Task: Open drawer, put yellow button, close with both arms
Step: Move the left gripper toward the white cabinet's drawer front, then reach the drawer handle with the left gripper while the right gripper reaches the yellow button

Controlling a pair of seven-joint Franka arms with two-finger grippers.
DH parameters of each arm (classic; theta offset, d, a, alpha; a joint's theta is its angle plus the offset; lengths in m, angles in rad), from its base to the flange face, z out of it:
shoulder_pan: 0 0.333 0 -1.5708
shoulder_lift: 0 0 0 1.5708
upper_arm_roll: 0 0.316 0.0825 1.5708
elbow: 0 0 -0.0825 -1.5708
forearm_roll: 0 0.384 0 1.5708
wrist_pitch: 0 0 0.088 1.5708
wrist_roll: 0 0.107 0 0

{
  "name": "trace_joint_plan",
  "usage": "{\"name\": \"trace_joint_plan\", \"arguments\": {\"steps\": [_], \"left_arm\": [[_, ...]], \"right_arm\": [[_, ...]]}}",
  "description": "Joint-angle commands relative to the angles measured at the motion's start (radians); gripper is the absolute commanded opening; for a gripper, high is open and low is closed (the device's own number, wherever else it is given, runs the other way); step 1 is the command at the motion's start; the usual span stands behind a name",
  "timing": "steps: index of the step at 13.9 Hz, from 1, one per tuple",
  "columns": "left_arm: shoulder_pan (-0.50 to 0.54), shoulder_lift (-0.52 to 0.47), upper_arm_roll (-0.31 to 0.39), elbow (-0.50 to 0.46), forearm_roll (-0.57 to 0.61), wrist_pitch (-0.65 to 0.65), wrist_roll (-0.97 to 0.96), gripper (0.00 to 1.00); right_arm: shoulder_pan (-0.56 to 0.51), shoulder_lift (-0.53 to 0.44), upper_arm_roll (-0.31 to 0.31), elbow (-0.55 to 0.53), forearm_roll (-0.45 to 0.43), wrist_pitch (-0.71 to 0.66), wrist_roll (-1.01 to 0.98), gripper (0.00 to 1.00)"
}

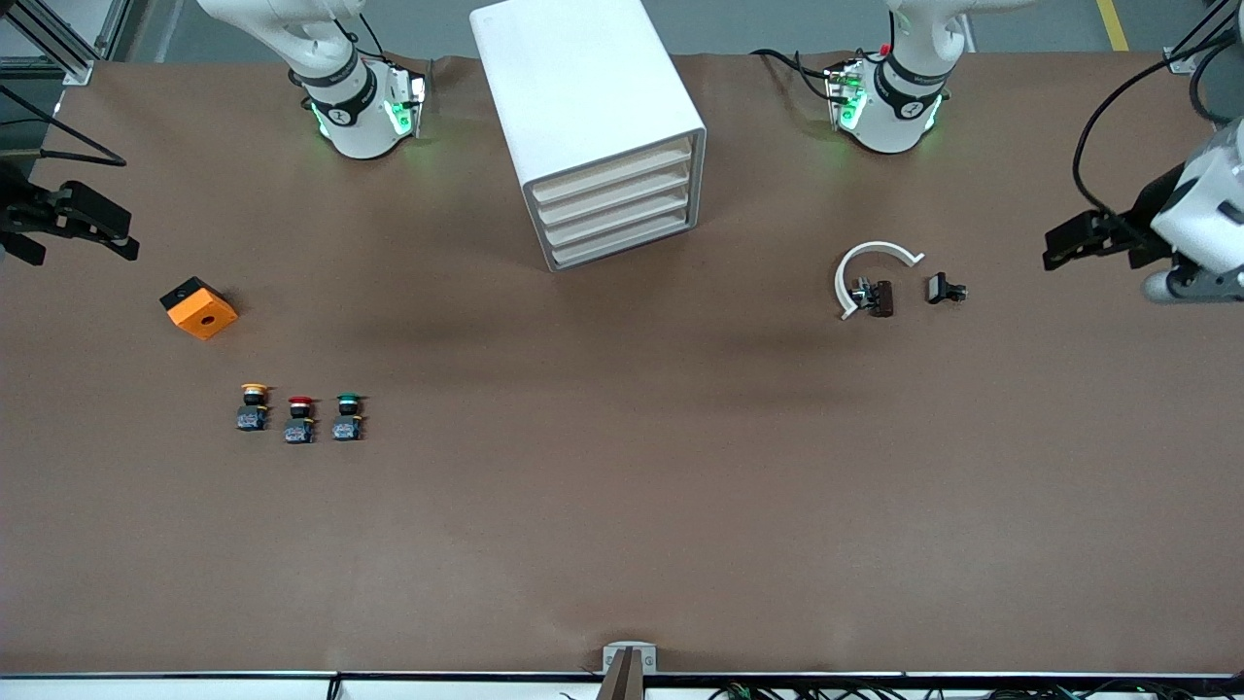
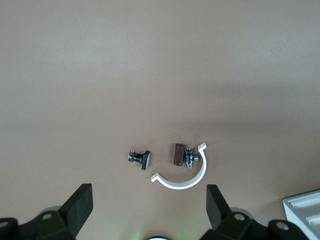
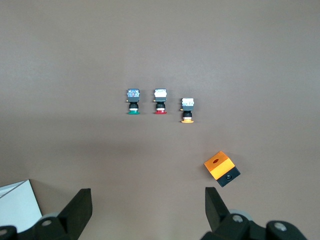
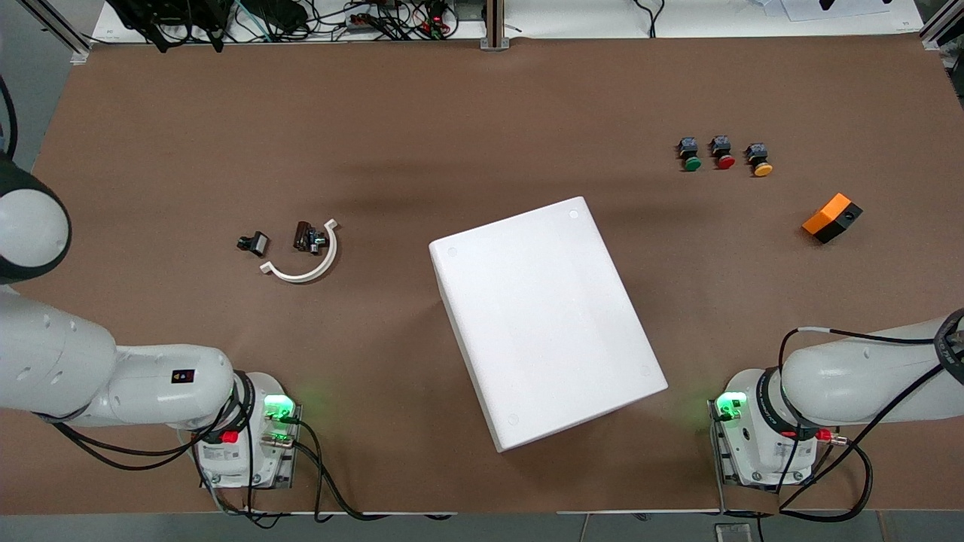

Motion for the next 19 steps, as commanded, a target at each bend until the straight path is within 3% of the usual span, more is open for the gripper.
{"name": "trace_joint_plan", "arguments": {"steps": [1,7,11,14,19], "left_arm": [[-0.009,0.061,-0.004,0.023,-0.009,0.035,-0.101,1.0],[-0.066,0.161,-0.019,0.023,-0.07,0.047,-0.492,1.0],[-0.187,0.224,-0.019,0.026,-0.07,0.045,-0.875,1.0],[-0.25,0.308,-0.019,0.121,-0.078,0.035,-1.171,1.0],[-0.294,0.377,-0.021,0.127,-0.182,0.024,-1.728,1.0]], "right_arm": [[0.005,0.01,-0.002,0.023,-0.004,-0.007,-0.001,1.0],[0.005,0.013,0.0,0.023,-0.004,-0.01,0.0,1.0],[0.006,0.031,0.0,0.019,-0.004,-0.021,-0.012,1.0],[0.0,0.077,-0.002,0.016,-0.01,-0.02,-0.084,1.0],[-0.027,0.22,-0.006,-0.039,-0.025,0.095,-0.101,1.0]]}}
